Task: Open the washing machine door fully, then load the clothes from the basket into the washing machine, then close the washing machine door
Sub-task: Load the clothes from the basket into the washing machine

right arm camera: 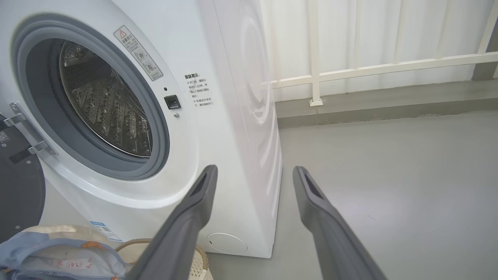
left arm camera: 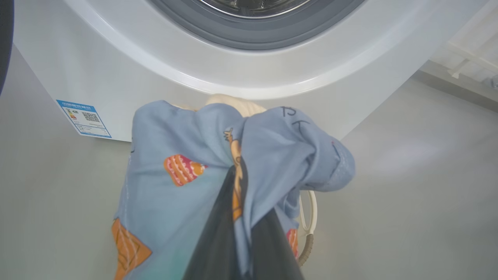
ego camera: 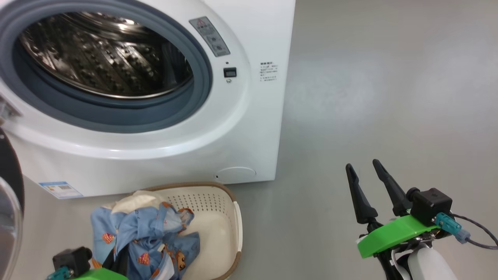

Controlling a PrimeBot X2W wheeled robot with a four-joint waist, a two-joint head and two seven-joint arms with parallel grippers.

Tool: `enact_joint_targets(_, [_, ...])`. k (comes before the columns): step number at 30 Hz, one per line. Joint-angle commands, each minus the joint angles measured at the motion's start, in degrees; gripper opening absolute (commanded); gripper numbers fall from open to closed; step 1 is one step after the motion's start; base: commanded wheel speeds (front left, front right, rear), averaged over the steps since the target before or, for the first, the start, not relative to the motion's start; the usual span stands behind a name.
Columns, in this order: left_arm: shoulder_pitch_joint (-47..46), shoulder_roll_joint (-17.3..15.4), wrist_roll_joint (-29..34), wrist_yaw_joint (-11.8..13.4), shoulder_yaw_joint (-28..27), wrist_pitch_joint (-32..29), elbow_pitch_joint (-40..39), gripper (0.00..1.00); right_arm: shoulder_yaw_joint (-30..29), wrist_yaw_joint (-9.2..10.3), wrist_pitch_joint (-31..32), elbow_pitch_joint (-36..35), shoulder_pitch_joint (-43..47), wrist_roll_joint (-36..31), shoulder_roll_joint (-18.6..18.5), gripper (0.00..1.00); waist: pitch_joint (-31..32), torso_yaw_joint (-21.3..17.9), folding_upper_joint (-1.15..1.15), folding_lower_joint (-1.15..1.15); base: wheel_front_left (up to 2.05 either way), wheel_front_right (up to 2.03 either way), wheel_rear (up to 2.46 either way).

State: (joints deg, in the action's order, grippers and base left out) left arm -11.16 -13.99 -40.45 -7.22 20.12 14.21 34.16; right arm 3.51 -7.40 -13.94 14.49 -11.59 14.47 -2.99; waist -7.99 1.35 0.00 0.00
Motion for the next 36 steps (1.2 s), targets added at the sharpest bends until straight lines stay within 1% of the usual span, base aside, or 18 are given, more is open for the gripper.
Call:
enact_joint_targets(1, [0.7,-0.7,1.4,0.3,-3.8,0.8,-2.4,0.00,1.4,-0.09,0.2,-1.2,0.4,0.7,0.1,1.00,3.0,1.3,0.00,0.00,0.00,0.00,0.00])
enact_joint_targets(2, [2.3,0.1,3.0,0.3,-5.8,0.8,-4.0,0.00,1.5,-0.09,0.4,-1.3,0.9,0.8,0.1,1.00,3.8,1.4,0.00,0.00,0.00,0.00,0.00])
enact_joint_targets(6, [5.2,1.9,5.9,0.1,-9.0,0.8,-7.1,0.00,1.6,-0.09,0.7,-1.4,1.8,1.1,0.1,1.00,5.6,1.5,0.00,0.00,0.00,0.00,0.00])
enact_joint_targets(10, [7.9,3.5,9.1,-0.1,-11.8,0.8,-10.3,0.00,1.8,-0.09,1.0,-1.5,2.6,1.4,0.1,1.00,6.8,1.6,0.00,0.00,0.00,0.00,0.00])
enact_joint_targets(14, [9.4,4.5,10.4,-0.2,-13.3,0.8,-12.8,0.00,2.1,-0.09,1.1,-1.6,2.8,1.6,0.1,1.00,7.4,1.6,0.00,0.00,0.00,0.00,0.00])
enact_joint_targets(20, [10.4,4.3,11.3,-0.2,-12.4,0.8,-14.6,0.00,2.5,-0.09,1.2,-1.6,3.0,2.0,0.1,1.00,7.6,1.5,0.00,0.00,0.00,0.00,0.00])
enact_joint_targets(36, [9.5,3.7,10.8,-0.3,-12.1,0.8,-15.8,0.00,2.6,-0.09,0.7,-1.2,2.6,2.5,0.1,1.00,6.4,1.4,0.00,0.00,0.00,0.00,0.00])
